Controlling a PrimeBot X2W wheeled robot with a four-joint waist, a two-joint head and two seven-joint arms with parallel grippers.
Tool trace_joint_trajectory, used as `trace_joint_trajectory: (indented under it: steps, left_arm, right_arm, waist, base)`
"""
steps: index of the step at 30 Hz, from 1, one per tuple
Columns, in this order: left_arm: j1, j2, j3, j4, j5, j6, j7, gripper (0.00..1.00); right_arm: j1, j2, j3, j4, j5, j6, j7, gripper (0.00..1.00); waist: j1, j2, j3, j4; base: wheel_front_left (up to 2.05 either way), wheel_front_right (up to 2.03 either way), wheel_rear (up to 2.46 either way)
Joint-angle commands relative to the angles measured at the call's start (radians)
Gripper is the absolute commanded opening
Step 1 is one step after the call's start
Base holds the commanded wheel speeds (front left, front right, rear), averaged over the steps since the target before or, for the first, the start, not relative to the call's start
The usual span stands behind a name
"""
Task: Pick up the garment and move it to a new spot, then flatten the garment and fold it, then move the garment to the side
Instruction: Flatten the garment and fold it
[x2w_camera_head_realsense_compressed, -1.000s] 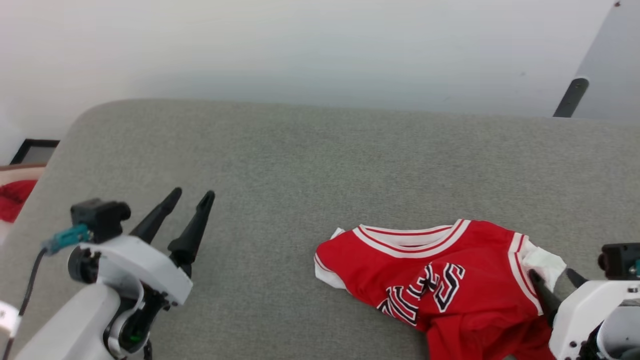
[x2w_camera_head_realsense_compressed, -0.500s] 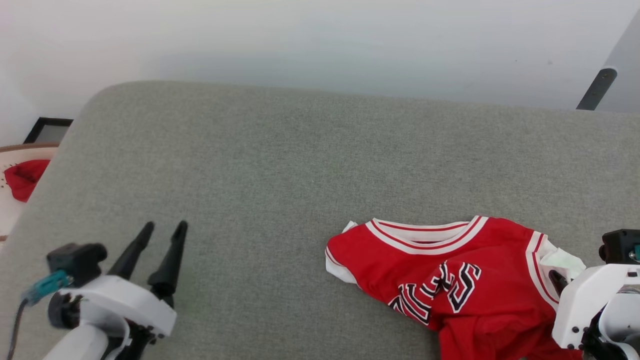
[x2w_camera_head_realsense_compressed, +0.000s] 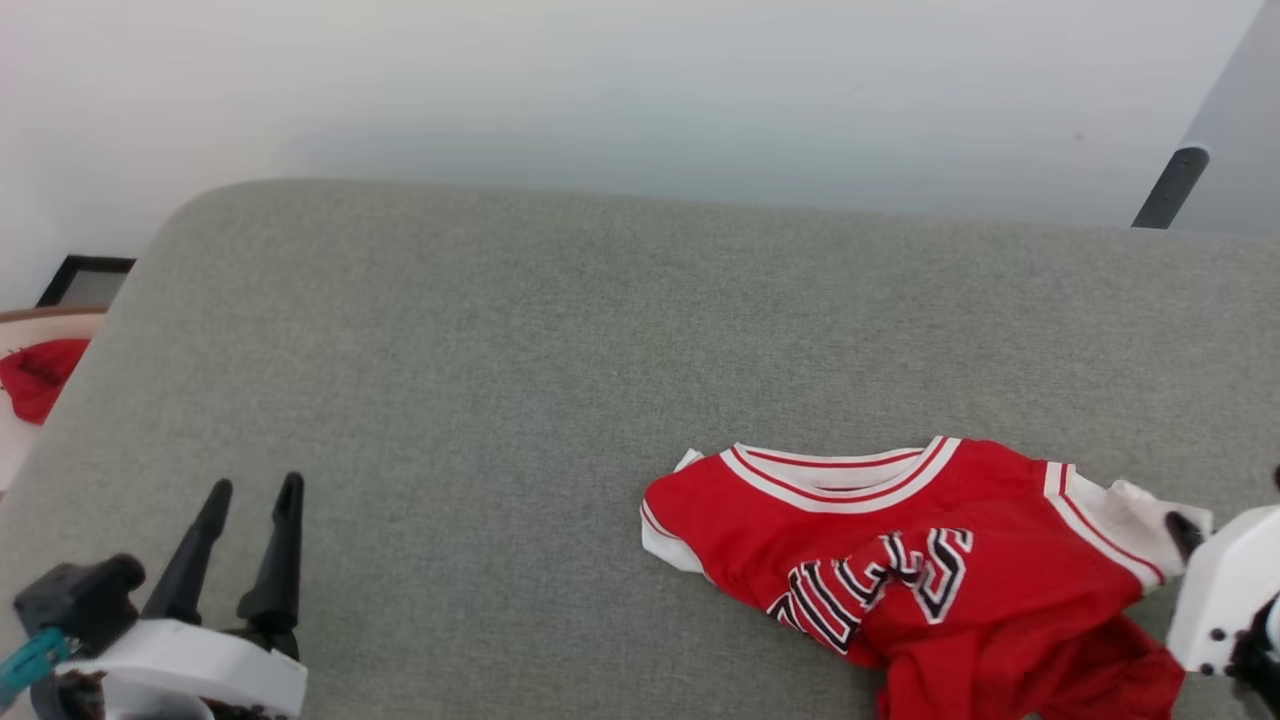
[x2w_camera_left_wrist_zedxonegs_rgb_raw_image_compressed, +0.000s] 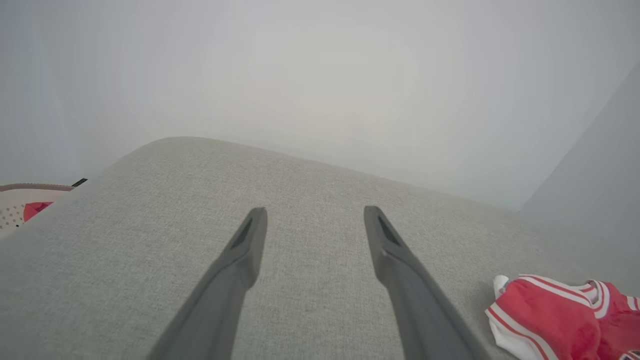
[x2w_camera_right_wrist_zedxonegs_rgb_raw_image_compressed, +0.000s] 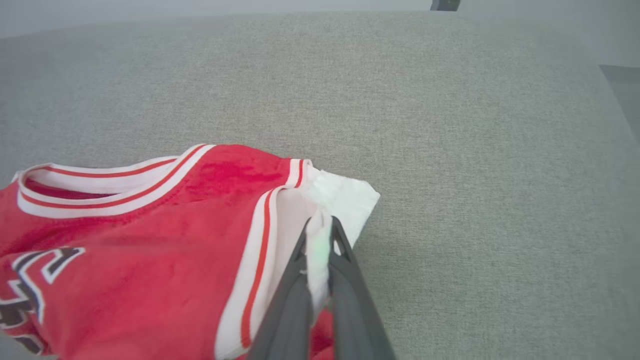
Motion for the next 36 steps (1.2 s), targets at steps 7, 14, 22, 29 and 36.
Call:
trace_joint_trajectory:
  steps: [7,14,22,29,36]
  left_arm:
    - [0.050,-0.039,0.058,-0.025,0.051,-0.028,0.000,1.00]
    - [0.054,-0.059,0.051,-0.023,0.068,-0.041,0.000,1.00]
    - [0.036,-0.051,0.034,-0.021,0.056,-0.047,0.017,1.00]
    - [0.009,-0.025,0.010,-0.052,0.033,-0.054,0.099,1.00]
    - [-0.060,0.003,-0.042,-0.102,-0.044,-0.070,0.280,1.00]
  right_arm:
    - [-0.007,-0.012,-0.120,-0.001,-0.015,0.000,0.010,0.00]
    - [0.025,0.001,-0.220,0.073,-0.036,0.000,-0.014,0.00]
    - [0.026,0.018,-0.240,0.164,-0.053,0.000,-0.052,1.00]
    - [0.008,0.037,-0.216,0.087,-0.018,0.000,-0.077,1.00]
    - [0.028,0.058,-0.160,-0.039,0.034,0.000,-0.139,1.00]
  waist:
    - [0.0000,0.0000,-0.009,-0.017]
    - [0.0000,0.0000,0.000,-0.025]
    - [0.0000,0.0000,0.008,-0.042]
    - [0.0000,0.0000,0.005,-0.074]
    - [0.0000,0.0000,0.009,-0.114]
  base:
    - [0.00,0.00,0.00]
    - [0.00,0.00,0.00]
    - [0.00,0.00,0.00]
    - [0.00,0.00,0.00]
    - [0.00,0.00,0.00]
